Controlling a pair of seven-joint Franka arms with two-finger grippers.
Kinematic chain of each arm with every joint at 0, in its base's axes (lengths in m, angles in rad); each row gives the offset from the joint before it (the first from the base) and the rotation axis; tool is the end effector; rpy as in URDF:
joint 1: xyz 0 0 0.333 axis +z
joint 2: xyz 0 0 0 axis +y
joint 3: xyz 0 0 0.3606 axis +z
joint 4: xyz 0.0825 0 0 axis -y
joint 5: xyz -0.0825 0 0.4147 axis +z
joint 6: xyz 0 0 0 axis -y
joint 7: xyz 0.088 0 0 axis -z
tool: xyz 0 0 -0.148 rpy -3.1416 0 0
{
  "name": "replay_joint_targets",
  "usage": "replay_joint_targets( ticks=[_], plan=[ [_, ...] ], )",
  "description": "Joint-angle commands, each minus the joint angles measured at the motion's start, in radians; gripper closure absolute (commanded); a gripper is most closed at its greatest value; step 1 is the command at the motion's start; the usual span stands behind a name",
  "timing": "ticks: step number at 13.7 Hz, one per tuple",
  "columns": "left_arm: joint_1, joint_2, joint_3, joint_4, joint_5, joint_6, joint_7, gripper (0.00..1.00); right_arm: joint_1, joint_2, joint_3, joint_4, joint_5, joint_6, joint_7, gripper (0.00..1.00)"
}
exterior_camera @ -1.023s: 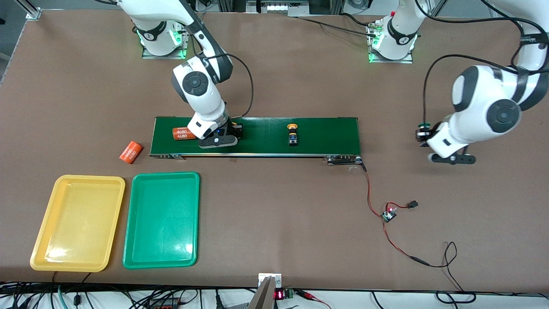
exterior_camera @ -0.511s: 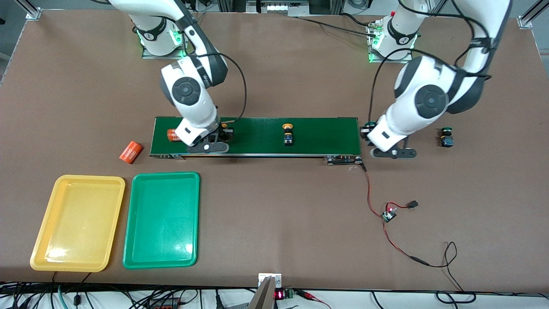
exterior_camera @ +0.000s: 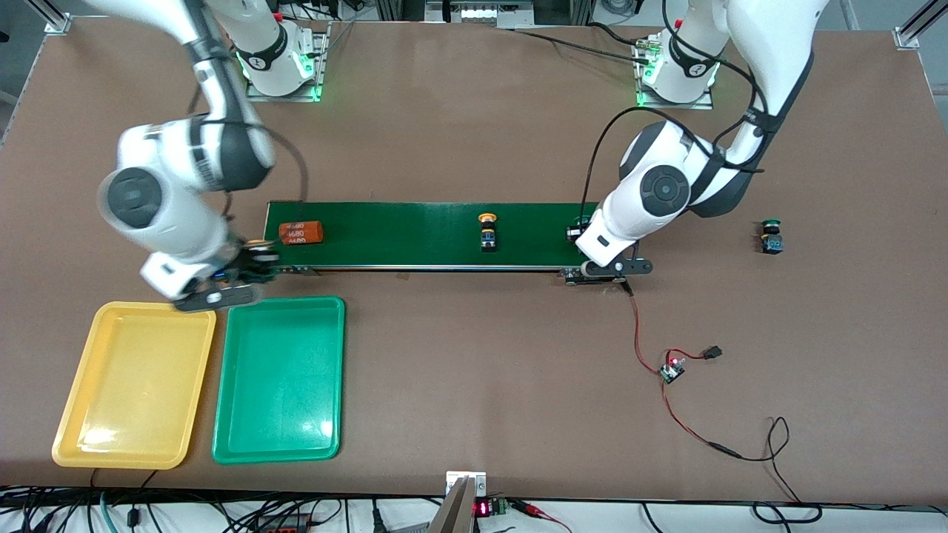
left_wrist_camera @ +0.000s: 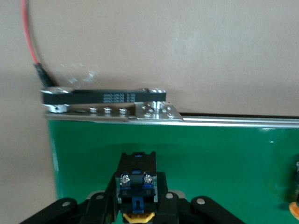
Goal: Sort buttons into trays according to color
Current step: 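Carry the button to the yellow tray while the left gripper places its button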
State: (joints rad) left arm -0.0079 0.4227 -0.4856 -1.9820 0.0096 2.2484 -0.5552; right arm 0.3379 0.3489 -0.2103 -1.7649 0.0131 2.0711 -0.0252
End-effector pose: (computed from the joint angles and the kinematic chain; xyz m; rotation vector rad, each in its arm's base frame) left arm 0.5595 -0.2930 0.2457 3.0177 0.1229 -0.2837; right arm 0.6730 0.0974 0.3531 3.0697 0.2420 -0.0491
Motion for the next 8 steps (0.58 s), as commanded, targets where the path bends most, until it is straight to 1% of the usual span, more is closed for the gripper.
replay_joint_targets(
  ticks=[1,3,4,5,6,8],
  plan=[
    [-0.006,0.014,-0.004,-0.021,-0.014,0.043,-0.011,0.94,-0.136,0.031,0.015,0.010,0.001,-0.003,-0.192,1.00],
    [-0.009,0.024,-0.004,-0.021,-0.014,0.051,-0.011,0.92,-0.212,0.067,0.014,0.013,0.001,0.091,-0.329,1.00],
    [-0.011,0.024,-0.004,-0.021,-0.016,0.051,-0.012,0.84,-0.236,0.090,0.014,0.016,-0.002,0.139,-0.363,1.00],
    [-0.011,0.024,-0.004,-0.021,-0.016,0.050,-0.012,0.45,-0.252,0.113,0.015,0.025,-0.002,0.164,-0.377,1.00],
    [-0.009,0.021,-0.004,-0.021,-0.016,0.046,-0.011,0.00,-0.266,0.143,0.014,0.042,-0.004,0.190,-0.380,1.00],
    [-0.006,0.002,-0.007,-0.015,-0.016,0.039,-0.017,0.00,-0.292,0.205,0.014,0.071,-0.022,0.262,-0.392,1.00]
  ],
)
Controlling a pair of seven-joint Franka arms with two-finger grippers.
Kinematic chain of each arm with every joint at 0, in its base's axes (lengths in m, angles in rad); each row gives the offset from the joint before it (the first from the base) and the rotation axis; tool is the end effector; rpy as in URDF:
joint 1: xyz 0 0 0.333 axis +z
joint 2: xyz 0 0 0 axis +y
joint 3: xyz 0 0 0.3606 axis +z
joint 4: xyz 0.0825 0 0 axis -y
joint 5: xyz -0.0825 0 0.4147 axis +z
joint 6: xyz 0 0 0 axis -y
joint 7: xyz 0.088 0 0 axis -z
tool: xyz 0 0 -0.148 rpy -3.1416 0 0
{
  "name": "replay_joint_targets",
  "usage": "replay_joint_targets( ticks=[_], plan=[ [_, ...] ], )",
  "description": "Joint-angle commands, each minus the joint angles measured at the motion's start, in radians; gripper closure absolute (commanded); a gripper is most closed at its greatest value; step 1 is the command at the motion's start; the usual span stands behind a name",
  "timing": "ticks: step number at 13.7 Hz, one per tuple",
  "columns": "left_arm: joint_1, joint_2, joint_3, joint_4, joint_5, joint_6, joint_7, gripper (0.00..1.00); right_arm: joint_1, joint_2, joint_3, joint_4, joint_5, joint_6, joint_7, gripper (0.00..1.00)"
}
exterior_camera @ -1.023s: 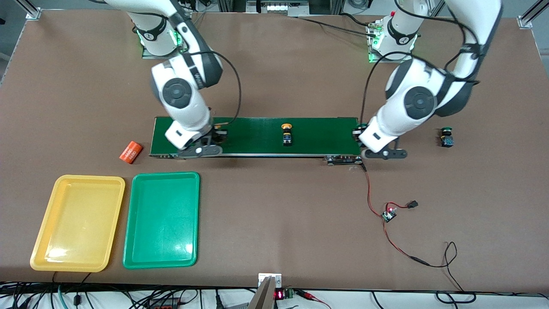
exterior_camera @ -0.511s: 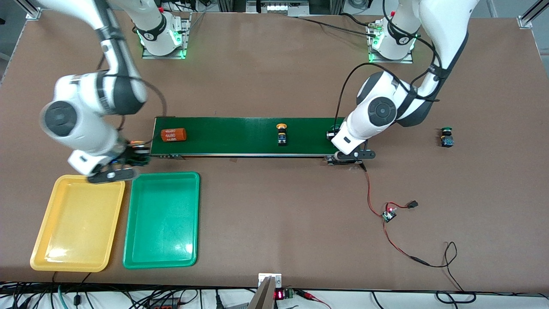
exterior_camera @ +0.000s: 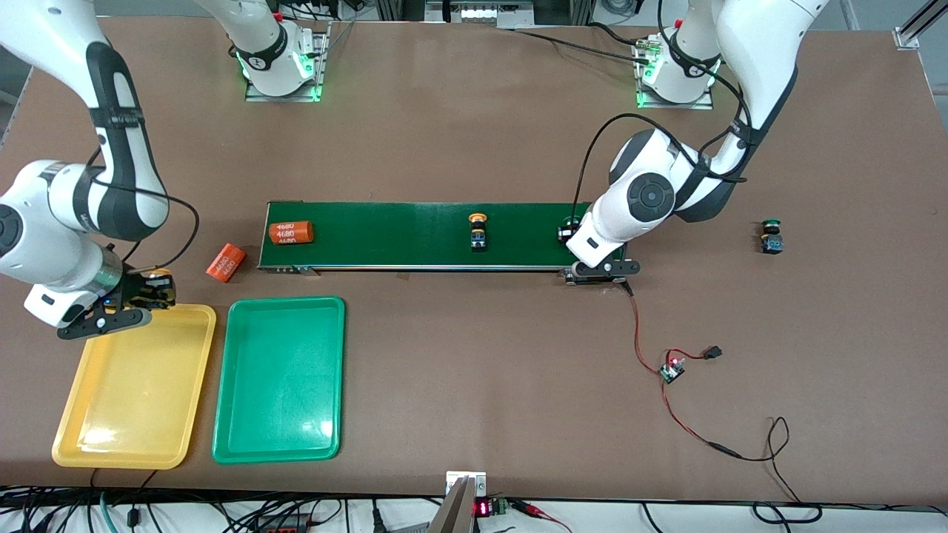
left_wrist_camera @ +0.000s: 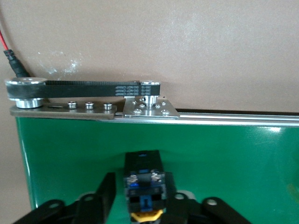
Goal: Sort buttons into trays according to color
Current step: 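Carry the button to the yellow tray while the left gripper places its button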
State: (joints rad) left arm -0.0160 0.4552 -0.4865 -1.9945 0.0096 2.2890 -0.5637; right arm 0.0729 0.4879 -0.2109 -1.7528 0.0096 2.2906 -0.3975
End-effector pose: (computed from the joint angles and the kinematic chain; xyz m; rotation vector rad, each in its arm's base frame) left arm 0.5546 -0.2991 0.2253 3.0053 0.1288 -0.2964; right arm 0.7088 -0.0856 0.2834 3.0084 0.4244 0.0524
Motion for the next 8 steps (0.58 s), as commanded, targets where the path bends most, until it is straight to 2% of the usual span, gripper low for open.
replay_joint_targets(
  ticks=[1,4,8],
  plan=[
    [0.004,-0.039,-0.014,-0.001,-0.016,-0.002,-0.027,0.00,-0.042,0.090,0.015,0.065,-0.034,0.090,-0.030,1.00],
    [0.018,-0.087,-0.052,0.008,-0.019,-0.017,-0.097,0.00,-0.100,0.164,0.015,0.091,-0.053,0.226,-0.095,1.00],
    [0.054,-0.116,-0.046,0.138,-0.033,-0.227,-0.093,0.00,-0.154,0.237,0.015,0.133,-0.053,0.302,-0.167,1.00]
  ],
)
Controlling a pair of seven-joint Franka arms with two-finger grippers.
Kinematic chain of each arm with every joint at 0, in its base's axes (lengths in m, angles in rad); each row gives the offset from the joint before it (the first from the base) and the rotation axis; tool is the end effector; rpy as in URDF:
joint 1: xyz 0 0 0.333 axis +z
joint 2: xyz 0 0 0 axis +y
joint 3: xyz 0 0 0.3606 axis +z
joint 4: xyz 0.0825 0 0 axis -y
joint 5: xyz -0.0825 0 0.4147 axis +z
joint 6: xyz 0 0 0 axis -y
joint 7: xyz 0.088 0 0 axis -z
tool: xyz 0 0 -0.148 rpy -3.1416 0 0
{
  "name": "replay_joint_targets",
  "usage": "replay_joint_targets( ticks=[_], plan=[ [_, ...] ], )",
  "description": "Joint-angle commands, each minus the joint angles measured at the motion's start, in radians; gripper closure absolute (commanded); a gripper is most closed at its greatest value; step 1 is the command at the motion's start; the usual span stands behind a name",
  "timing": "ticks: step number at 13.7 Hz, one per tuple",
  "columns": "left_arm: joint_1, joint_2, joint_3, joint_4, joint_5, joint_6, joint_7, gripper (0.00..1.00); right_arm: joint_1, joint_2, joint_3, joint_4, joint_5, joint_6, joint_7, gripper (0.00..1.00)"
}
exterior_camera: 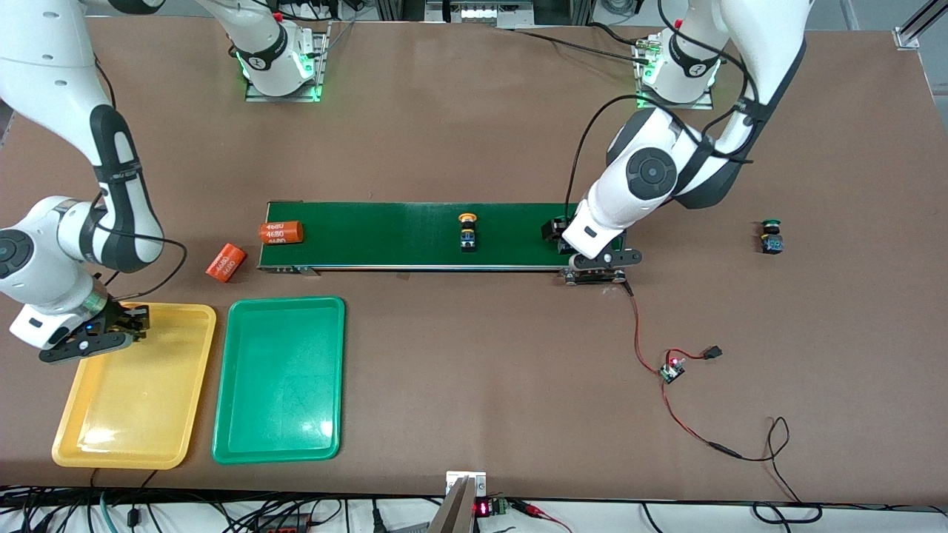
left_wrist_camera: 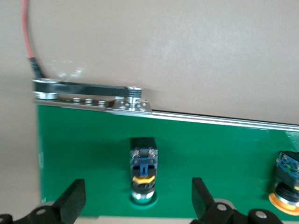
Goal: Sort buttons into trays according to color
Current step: 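Carry the button to the yellow tray while the left gripper places its button, then open the right gripper over the yellow tray to drop the button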
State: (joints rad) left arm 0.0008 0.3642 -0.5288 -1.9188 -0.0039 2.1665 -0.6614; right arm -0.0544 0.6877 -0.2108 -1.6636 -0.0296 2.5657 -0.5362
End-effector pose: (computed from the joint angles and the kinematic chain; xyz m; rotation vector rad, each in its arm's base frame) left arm 0.5643 -0.3136 0.3051 3.0074 0.2387 -0.2414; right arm 0.7425 -0.1818 0.2097 2.8641 0.5154 0.2225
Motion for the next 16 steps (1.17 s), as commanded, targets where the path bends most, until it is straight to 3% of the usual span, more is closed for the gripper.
replay_joint_targets(
  ticks=[1,5,7,8,10,11,13,16],
  plan=[
    [0.047,-0.037,0.007,0.081,-0.015,-0.144,0.005,0.00,-0.028,0.049,0.014,0.044,-0.013,0.054,-0.028,1.00],
    [0.071,-0.085,0.156,0.081,-0.008,-0.230,0.246,0.00,-0.030,0.070,0.014,0.044,-0.015,0.097,-0.028,0.96],
    [0.071,-0.085,0.264,0.073,0.005,-0.249,0.392,0.00,-0.027,0.081,0.014,0.044,-0.012,0.120,-0.027,0.59],
    [0.071,-0.085,0.307,0.067,0.033,-0.251,0.464,0.00,-0.025,0.081,0.014,0.042,-0.009,0.122,-0.022,0.35],
    [0.077,-0.083,0.380,0.050,0.061,-0.246,0.580,0.00,-0.022,0.076,0.014,0.042,-0.003,0.122,-0.013,0.15],
    [0.077,-0.083,0.415,0.038,0.064,-0.246,0.624,0.00,-0.022,0.072,0.014,0.039,0.005,0.122,-0.010,0.00],
    [0.079,-0.079,0.489,-0.002,0.065,-0.238,0.742,0.00,-0.018,0.046,0.016,0.024,0.007,0.113,-0.010,0.00],
    [0.087,-0.067,0.587,-0.063,0.067,-0.180,0.891,0.00,0.031,-0.100,0.016,-0.118,0.013,0.036,0.097,0.00]
  ],
)
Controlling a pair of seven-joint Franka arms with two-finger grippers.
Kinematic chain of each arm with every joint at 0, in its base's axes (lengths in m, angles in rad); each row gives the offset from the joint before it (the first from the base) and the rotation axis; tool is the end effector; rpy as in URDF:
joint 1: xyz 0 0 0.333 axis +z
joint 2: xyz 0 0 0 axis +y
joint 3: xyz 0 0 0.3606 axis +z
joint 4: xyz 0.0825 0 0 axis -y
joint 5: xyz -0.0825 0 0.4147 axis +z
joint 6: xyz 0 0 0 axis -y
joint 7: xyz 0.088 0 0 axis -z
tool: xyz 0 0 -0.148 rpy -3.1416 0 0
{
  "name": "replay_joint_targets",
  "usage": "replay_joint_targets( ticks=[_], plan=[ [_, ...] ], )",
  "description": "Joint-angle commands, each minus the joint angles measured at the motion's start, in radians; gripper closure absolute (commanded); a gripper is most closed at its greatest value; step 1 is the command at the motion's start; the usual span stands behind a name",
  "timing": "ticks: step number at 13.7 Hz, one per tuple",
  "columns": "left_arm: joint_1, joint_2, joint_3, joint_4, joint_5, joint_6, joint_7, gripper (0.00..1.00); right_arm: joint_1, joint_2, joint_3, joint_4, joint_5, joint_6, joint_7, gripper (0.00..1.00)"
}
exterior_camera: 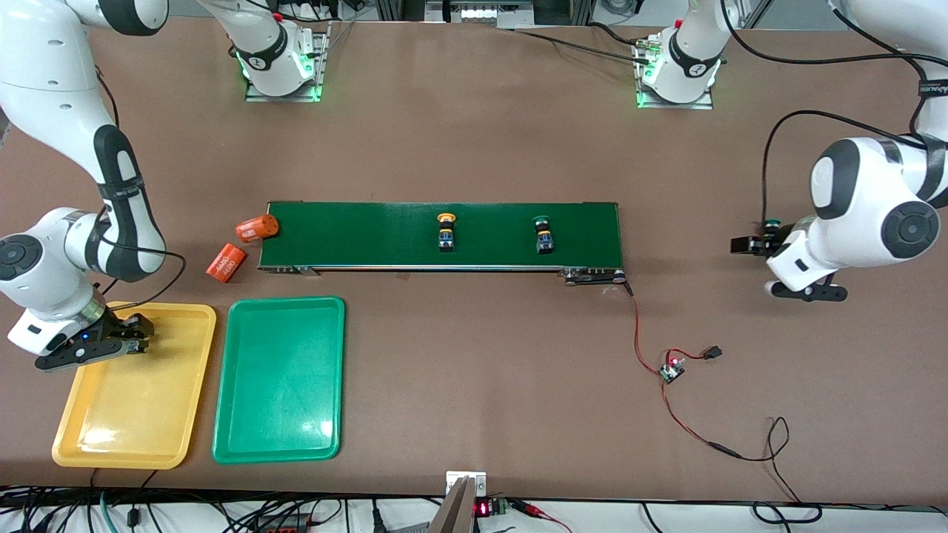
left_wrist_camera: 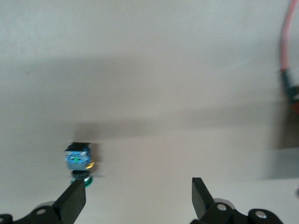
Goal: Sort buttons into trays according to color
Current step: 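Open the right gripper over the yellow tray to drop the button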
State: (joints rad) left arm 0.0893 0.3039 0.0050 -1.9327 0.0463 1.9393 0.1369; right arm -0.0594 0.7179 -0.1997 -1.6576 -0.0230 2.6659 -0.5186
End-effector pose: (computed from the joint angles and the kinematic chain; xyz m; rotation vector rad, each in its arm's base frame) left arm 0.6014 0.0617 0.2939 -3.0974 0.1019 0.4685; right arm 0.7537 -0.1787 0.2009 2.8394 0.4971 0.3315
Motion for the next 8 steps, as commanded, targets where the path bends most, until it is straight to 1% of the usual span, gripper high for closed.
replay_joint_targets(
  ticks=[1,3,5,6,7,8],
  plan=[
    [0.001,-0.005,0.075,-0.087,0.017,0.094,0.148,0.00,0.065,-0.206,0.006,-0.167,0.006,-0.157,0.165,0.00],
    [0.007,0.003,0.116,-0.191,0.020,0.302,0.252,0.00,0.130,-0.337,0.009,-0.230,0.006,-0.346,0.314,0.00],
    [0.013,0.021,0.138,-0.277,0.023,0.490,0.294,0.00,0.180,-0.446,0.020,-0.284,0.008,-0.464,0.425,0.00],
    [0.016,0.035,0.145,-0.296,0.023,0.533,0.296,0.00,0.200,-0.498,0.037,-0.327,0.023,-0.497,0.458,0.00],
    [0.018,0.050,0.153,-0.302,0.023,0.541,0.297,0.00,0.226,-0.544,0.052,-0.373,0.058,-0.504,0.501,0.00],
    [0.018,0.064,0.165,-0.302,0.023,0.543,0.297,0.00,0.260,-0.581,0.062,-0.413,0.069,-0.505,0.567,0.00]
  ],
)
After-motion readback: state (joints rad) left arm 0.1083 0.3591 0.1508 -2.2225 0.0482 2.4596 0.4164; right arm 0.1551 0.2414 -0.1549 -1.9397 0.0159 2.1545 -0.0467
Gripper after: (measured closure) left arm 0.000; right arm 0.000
